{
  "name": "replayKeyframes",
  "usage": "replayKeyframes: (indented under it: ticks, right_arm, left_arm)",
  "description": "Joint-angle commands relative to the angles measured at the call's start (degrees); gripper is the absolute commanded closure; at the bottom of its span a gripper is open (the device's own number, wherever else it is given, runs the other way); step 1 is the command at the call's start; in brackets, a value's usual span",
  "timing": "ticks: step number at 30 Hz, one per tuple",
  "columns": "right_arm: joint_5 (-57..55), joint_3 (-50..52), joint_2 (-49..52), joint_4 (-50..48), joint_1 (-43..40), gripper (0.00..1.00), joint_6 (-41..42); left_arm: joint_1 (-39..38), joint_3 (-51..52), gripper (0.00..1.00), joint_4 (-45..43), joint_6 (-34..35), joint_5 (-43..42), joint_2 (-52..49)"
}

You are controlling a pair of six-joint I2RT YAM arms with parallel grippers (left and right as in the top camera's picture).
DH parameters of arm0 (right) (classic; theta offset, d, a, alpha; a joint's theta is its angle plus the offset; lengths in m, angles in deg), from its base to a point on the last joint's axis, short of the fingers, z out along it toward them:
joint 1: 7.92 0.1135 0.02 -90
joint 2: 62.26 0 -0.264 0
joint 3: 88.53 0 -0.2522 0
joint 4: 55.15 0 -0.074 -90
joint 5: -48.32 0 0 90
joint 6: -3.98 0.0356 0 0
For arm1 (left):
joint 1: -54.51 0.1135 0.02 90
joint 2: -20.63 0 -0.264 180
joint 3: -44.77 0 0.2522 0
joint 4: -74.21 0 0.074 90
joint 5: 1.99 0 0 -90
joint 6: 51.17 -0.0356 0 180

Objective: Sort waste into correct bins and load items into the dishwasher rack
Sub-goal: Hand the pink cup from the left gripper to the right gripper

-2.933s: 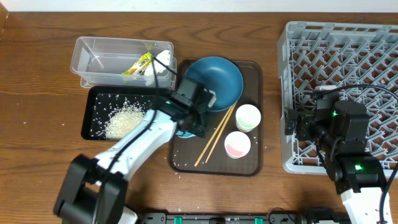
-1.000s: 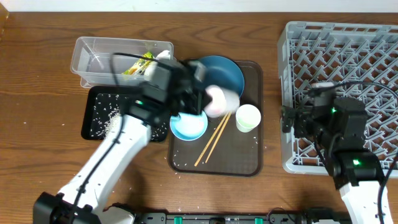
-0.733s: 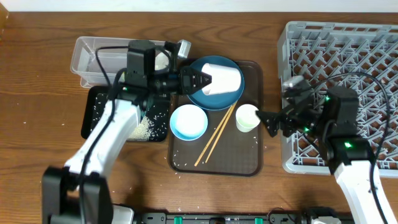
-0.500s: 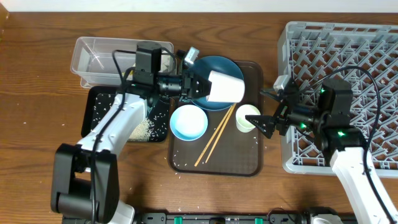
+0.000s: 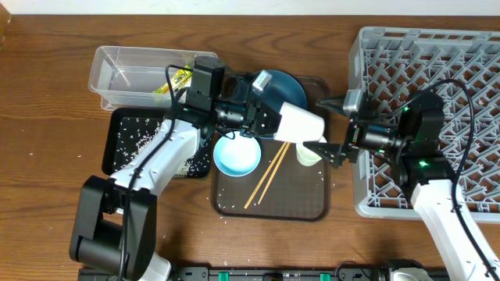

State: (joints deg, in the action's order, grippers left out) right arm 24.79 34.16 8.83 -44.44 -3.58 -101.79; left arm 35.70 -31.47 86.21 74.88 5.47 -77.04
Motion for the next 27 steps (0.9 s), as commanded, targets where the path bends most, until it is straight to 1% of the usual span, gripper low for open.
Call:
replayKeyframes:
  ticks: [1,6,10,13,15,18,20,22,24,25,26,27]
  right_arm:
    - [1.53,-1.01,0.04,-0.20,2.14,0.02,0.98]
    - [1.49,-1.01,0.04,-0.20,3.37,0.09,0.98]
    - [1.49,-1.01,0.04,-0.17,3.34,0.24,1.01]
    - [1.46,-1.01,0.04,0.09,3.37,0.25,1.20]
    - [1.46,-1.01,0.04,0.33,3.34,0.27,1.20]
    - [1.46,-1.01,0.04,0.92,3.34,0.32,1.18]
    - [1.44,-1.01,0.04,1.27,3.34,0.34,1.18]
    - [1.27,-1.01,0.07,1.66,3.34,0.39,1.20]
    - [1.01,-1.01,0.07,2.45,3.34,0.44,1.18]
    - [1.01,-1.01,0.07,2.86,3.34,0.45,1.18]
    - [1.01,-1.01,0.07,3.37,3.34,0.47,1.18]
    - [0.98,-1.01,0.07,3.74,3.34,0.50,1.20]
  left_arm:
    - [-0.63,-0.28,0.94,-0.33,0.07,-0.39,-0.44]
    - [-0.68,-0.28,0.94,-0.31,0.28,-0.39,-0.44]
    - [-0.68,-0.28,0.94,-0.31,0.28,-0.39,-0.44]
    - [-0.68,-0.28,0.94,-0.33,0.28,-0.39,-0.44]
    - [-0.68,-0.28,0.94,-0.33,0.28,-0.39,-0.44]
    - [-0.68,-0.28,0.94,-0.33,0.28,-0.42,-0.44]
    - [-0.66,-0.28,0.94,-0.33,0.26,-0.39,-0.44]
    - [-0.66,-0.28,0.93,-0.35,0.26,-0.39,-0.44]
    - [-0.66,-0.28,0.88,-0.83,0.17,-0.33,-0.44]
    - [-0.66,-0.28,0.83,-0.98,-0.46,0.04,-0.44]
    - [-0.66,-0.28,0.76,-0.94,-0.92,1.20,-0.44]
    - [-0.66,-0.28,0.71,-0.92,-1.49,2.32,-0.44]
